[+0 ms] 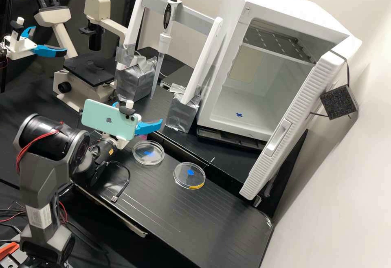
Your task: Open the bottle
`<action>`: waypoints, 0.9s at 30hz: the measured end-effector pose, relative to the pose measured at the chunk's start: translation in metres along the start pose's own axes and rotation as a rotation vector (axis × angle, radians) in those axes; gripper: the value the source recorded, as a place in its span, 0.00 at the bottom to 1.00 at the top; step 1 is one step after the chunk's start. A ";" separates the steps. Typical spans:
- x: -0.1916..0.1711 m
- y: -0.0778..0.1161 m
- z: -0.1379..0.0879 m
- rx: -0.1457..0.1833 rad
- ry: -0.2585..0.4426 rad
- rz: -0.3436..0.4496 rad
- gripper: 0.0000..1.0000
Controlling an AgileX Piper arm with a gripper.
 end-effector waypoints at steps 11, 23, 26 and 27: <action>0.003 -0.003 0.002 -0.006 -0.010 -0.012 0.00; 0.004 -0.006 0.006 -0.023 -0.029 -0.018 0.00; 0.004 -0.006 0.006 -0.023 -0.030 -0.017 0.00; 0.004 -0.006 0.006 -0.023 -0.030 -0.017 0.00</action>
